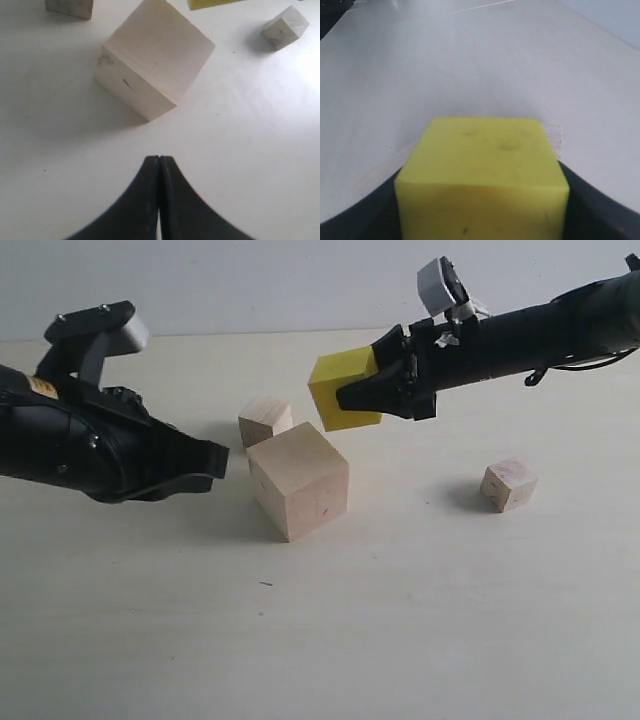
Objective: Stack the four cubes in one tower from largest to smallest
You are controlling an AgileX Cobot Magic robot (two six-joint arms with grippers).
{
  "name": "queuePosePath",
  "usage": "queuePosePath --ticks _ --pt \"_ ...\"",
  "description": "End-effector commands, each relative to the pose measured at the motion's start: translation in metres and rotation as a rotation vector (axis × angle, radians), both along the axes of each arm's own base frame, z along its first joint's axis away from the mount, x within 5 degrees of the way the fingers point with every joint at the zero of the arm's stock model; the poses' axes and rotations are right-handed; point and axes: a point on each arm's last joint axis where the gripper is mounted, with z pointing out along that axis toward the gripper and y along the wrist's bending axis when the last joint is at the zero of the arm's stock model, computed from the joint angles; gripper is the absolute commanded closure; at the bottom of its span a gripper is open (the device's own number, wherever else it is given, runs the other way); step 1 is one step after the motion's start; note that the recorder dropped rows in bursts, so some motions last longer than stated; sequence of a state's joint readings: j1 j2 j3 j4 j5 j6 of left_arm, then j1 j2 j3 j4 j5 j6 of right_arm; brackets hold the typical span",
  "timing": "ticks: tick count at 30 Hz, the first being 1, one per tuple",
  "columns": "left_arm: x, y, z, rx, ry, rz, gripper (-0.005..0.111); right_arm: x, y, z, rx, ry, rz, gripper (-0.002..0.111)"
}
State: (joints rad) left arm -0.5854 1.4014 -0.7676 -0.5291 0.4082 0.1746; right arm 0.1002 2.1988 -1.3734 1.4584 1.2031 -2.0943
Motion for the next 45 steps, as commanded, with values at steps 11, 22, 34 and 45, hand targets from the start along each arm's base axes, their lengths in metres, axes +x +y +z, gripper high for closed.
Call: queuePosePath --ticks 11,22,34,45 --pt "0.049 -0.033 -0.056 0.044 0.049 0.038 0.107 0.014 -0.051 0.005 0.023 0.017 -0.127 0.108" --pt "0.084 -0.046 -0.088 0.081 0.052 0.064 0.107 0.014 -0.051 0.005 0.022 0.024 -0.128 0.108" --pt "0.108 -0.032 -0.079 0.075 -0.017 0.115 0.107 0.012 -0.05 0.003 0.008 0.065 -0.121 0.108" --pt "0.114 -0.039 -0.08 0.073 0.007 0.089 0.107 0.012 -0.05 0.003 0.008 0.067 -0.122 0.108"
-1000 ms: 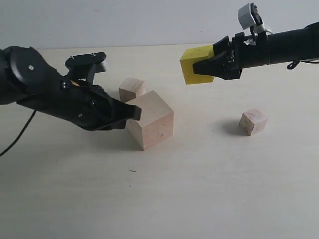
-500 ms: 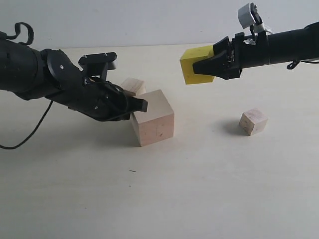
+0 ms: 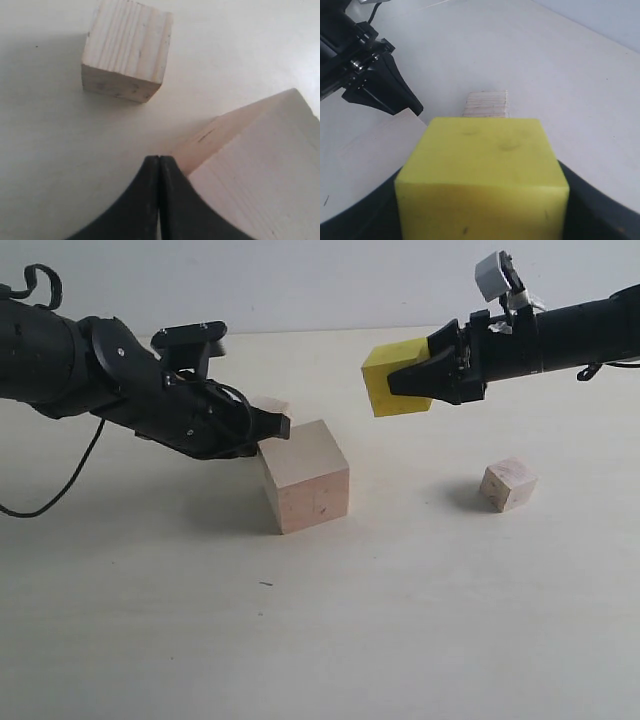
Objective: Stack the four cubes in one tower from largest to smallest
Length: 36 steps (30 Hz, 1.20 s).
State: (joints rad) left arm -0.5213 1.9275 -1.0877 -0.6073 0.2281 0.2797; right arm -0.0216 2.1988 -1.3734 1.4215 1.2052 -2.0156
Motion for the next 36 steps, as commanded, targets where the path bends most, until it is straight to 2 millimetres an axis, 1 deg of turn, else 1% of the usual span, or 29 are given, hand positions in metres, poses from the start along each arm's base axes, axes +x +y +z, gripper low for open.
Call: queuePosePath --ticks 1,5,10,16,31,36 --pt "0.0 -0.002 0.001 0.002 0.011 -0.019 0.107 0.002 0.0 0.005 0.022 -0.007 -0.001 0.108" --pt "0.0 -0.002 0.001 -0.002 0.016 -0.012 0.107 0.002 0.0 0.005 0.023 -0.009 -0.002 0.108" --pt "-0.007 -0.001 0.0 0.003 0.051 -0.03 0.107 0.002 0.0 0.006 0.024 -0.009 -0.003 0.108" --pt "-0.009 -0.003 0.01 -0.009 0.017 -0.031 0.107 0.002 0.0 0.006 0.024 -0.009 -0.003 0.108" --pt "-0.001 -0.003 0.011 -0.009 -0.059 -0.007 0.107 0.002 0.0 0.006 0.029 0.015 -0.011 0.108" --pt "0.006 -0.009 0.004 -0.006 -0.029 -0.022 0.107 0.002 0.0 0.006 0.029 0.016 -0.012 0.108"
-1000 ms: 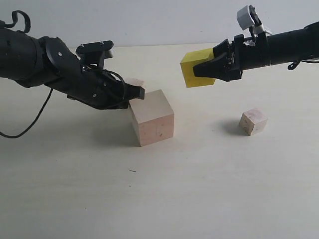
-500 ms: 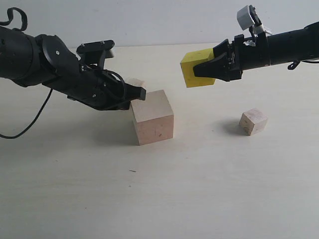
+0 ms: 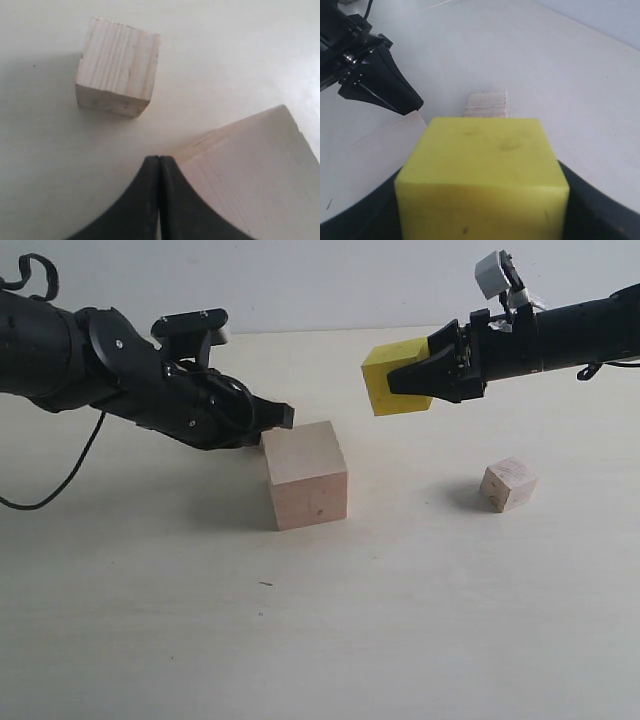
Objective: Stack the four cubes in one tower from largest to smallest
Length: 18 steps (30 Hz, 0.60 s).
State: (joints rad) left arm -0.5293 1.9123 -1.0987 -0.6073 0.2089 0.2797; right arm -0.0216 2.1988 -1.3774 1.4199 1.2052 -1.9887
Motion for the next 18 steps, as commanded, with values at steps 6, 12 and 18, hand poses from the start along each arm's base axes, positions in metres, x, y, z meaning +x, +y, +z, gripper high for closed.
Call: queuePosePath --ticks 6,12,18 --pt "0.011 -0.01 0.0 -0.002 -0.009 -0.028 0.107 0.002 0.0 0.005 0.028 -0.005 -0.007 0.108" --pt "0.013 -0.011 0.003 -0.001 -0.011 -0.042 0.107 0.002 0.0 0.005 0.028 -0.005 -0.007 0.108" --pt "0.019 0.006 0.017 0.001 -0.039 -0.017 0.107 -0.004 0.014 0.003 -0.004 -0.01 0.057 0.108"
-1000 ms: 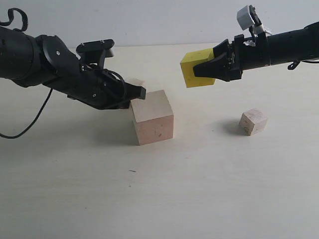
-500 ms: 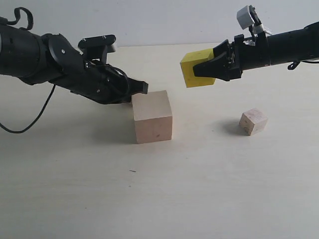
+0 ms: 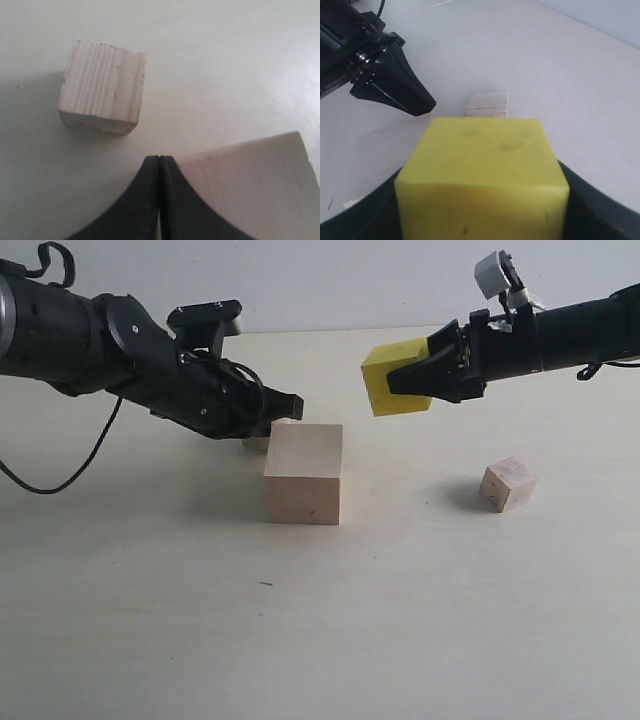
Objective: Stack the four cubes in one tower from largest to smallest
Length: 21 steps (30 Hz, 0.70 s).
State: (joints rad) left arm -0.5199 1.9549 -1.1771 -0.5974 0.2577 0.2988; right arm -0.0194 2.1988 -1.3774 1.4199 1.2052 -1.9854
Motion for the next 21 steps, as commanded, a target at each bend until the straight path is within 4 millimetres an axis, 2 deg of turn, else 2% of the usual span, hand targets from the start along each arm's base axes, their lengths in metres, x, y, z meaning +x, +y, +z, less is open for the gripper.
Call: queuePosePath --ticks 1,6,10,14,21 --pt "0.005 0.016 0.019 0.0 -0.046 0.019 0.107 -0.005 0.018 0.003 -0.007 -0.02 0.073 0.108" --pt "0.0 0.031 0.035 0.009 -0.062 0.022 0.107 -0.015 0.052 0.007 -0.018 -0.089 0.184 0.108" --pt "-0.008 0.04 0.043 0.019 -0.078 0.021 0.107 -0.021 0.07 0.011 -0.017 -0.136 0.238 0.108" --pt "-0.016 0.045 0.043 0.037 -0.085 0.012 0.107 -0.023 0.077 0.018 -0.003 -0.152 0.243 0.108" --pt "-0.023 0.049 0.032 0.041 -0.048 0.035 0.107 -0.025 0.076 0.029 -0.01 -0.182 0.251 0.108"
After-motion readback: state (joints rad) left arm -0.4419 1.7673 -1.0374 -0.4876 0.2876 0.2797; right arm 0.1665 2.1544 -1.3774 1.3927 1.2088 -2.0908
